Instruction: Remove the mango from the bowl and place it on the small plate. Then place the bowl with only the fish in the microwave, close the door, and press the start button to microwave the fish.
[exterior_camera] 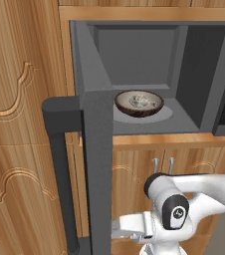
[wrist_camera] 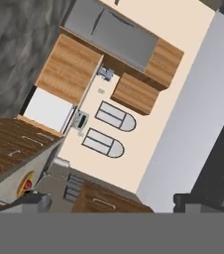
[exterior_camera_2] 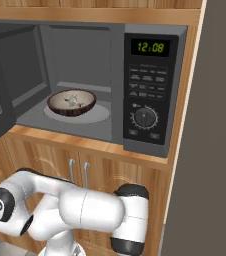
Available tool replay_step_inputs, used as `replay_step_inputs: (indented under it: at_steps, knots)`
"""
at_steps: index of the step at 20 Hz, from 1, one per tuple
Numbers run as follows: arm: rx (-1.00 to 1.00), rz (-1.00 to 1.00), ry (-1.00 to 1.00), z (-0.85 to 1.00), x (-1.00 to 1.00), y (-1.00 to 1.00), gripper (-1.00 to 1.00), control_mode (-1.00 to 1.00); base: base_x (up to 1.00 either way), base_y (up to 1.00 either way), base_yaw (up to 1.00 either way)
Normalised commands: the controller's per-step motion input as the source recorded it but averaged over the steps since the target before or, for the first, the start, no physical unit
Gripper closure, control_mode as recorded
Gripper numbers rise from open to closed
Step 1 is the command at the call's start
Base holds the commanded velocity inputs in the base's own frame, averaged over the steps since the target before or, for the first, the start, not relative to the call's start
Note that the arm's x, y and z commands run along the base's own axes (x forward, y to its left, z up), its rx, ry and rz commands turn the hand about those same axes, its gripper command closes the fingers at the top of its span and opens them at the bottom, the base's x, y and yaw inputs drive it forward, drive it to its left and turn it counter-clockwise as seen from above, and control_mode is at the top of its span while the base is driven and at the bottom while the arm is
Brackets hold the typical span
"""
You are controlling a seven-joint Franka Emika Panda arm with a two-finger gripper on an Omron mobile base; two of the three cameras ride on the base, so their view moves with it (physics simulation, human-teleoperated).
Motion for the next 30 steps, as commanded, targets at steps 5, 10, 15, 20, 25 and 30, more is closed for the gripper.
replay_step_inputs:
  at_steps: [5, 10, 15, 20, 25, 30]
  knots:
    - [0.03, -0.03, 0.01, -1.00, 0.17, 0.50, -1.00, -1.00, 0.00, 0.00, 0.00]
    - [0.35, -0.19, -0.03, -0.87, -0.01, 0.50, -1.00, -1.00, 0.00, 0.00, 0.00]
    - [0.56, -0.23, 0.00, -0.37, 0.00, 0.26, -1.00, -1.00, 0.00, 0.00, 0.00]
    - [0.68, -0.11, 0.00, 0.11, -0.05, 0.01, -1.00, -1.00, 0.00, 0.00, 0.00]
    - [0.50, -0.09, 0.00, 0.12, -0.04, 0.03, -1.00, -1.00, 0.00, 0.00, 0.00]
    - [0.49, -0.11, 0.02, 0.18, -0.10, 0.07, -1.00, -1.00, 0.00, 0.00, 0.00]
